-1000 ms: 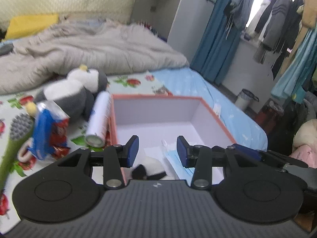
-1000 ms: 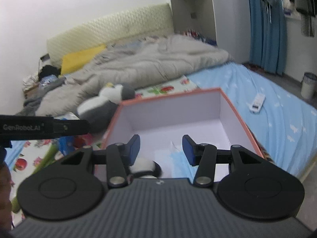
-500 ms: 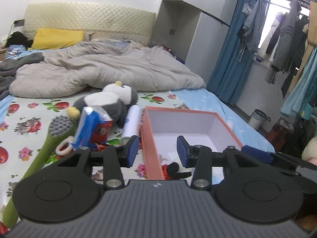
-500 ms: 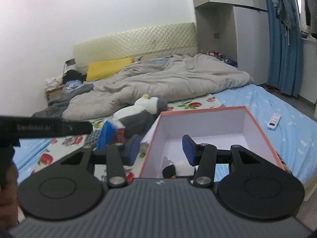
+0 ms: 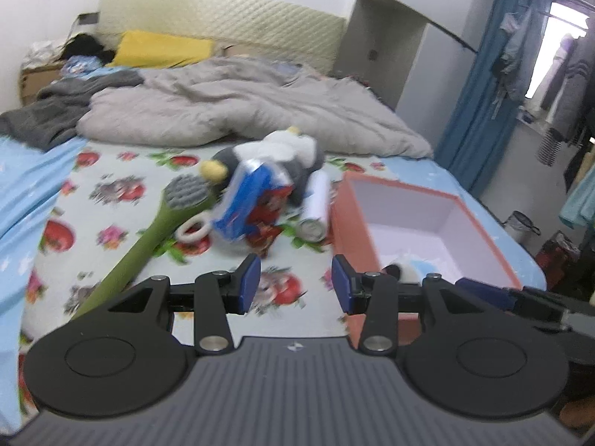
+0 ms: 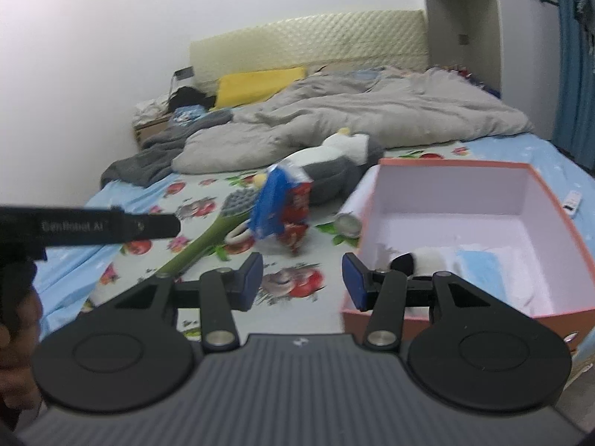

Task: Organize soft objects
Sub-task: 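Withdraw both grippers from the pink box, then grasp the red snack bag with the right gripper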

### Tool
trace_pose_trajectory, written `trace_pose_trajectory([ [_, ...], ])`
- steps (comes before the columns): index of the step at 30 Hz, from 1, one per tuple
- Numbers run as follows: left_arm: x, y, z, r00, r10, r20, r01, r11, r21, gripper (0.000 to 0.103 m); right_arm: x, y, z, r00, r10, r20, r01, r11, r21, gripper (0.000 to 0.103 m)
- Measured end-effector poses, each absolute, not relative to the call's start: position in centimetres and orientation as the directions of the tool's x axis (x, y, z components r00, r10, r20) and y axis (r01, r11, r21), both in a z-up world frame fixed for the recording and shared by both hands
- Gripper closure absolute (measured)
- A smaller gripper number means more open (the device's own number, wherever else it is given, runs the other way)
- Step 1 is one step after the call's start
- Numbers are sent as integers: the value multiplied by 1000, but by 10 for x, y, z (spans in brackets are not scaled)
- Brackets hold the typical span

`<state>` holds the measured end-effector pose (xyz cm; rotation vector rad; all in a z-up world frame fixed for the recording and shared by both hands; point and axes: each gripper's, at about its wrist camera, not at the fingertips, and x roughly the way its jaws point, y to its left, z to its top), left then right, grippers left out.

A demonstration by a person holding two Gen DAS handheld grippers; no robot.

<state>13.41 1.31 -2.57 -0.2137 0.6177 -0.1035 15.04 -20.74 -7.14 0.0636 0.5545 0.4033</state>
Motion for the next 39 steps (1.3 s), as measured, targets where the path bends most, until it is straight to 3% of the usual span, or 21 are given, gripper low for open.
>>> trace_pose_trajectory([
  [15, 110, 57, -92, 747, -97, -658, -99, 962, -254, 55, 158, -166, -110, 684, 414, -600, -380, 905, 190, 53],
  [39, 267, 102, -171, 701, -45, -712, -119, 977, -178, 55, 297, -108, -150, 647, 352, -677, -274, 935, 224, 53],
])
